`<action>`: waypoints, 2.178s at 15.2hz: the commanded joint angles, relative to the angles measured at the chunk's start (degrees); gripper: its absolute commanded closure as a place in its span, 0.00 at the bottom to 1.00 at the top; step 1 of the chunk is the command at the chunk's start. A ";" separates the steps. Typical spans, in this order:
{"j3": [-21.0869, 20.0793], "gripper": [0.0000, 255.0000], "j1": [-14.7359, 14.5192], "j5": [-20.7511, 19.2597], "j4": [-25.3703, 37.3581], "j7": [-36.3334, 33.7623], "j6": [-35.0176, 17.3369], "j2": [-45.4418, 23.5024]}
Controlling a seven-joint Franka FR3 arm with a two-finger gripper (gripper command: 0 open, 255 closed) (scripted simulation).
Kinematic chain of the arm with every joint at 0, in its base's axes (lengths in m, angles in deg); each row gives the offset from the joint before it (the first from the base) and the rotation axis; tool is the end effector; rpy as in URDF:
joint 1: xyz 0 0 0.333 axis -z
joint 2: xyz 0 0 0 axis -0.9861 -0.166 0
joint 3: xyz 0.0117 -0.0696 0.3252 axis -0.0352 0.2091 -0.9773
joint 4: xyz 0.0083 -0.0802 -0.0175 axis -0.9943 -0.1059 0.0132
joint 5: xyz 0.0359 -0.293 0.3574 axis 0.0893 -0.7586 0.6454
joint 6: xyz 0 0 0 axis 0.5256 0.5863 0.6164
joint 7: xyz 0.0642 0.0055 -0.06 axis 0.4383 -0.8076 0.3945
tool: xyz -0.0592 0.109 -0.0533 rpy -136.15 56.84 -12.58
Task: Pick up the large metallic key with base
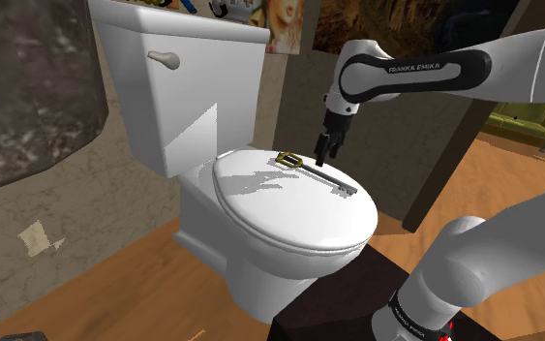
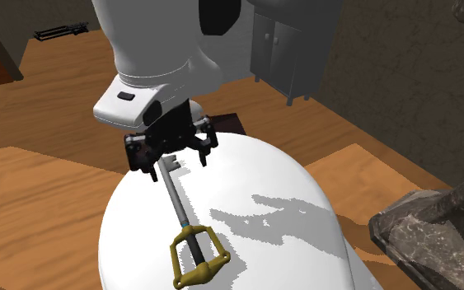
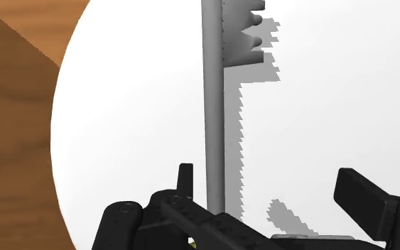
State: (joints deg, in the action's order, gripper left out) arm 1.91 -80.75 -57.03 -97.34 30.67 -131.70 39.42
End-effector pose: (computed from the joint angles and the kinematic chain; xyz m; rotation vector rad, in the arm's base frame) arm 0.4647 -0.0472 0.4686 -3.1228 -0.2463 0.0289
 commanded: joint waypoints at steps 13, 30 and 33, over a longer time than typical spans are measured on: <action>2.06 1.00 -0.30 -0.73 -3.12 5.25 -12.28 -7.45; 1.76 1.00 -0.28 -0.70 1.55 5.22 -5.80 -5.65; 1.66 1.00 -0.31 -0.67 3.50 5.21 -3.42 -5.21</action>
State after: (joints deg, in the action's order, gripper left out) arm 3.66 -81.03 -57.71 -94.42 35.95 -136.00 33.93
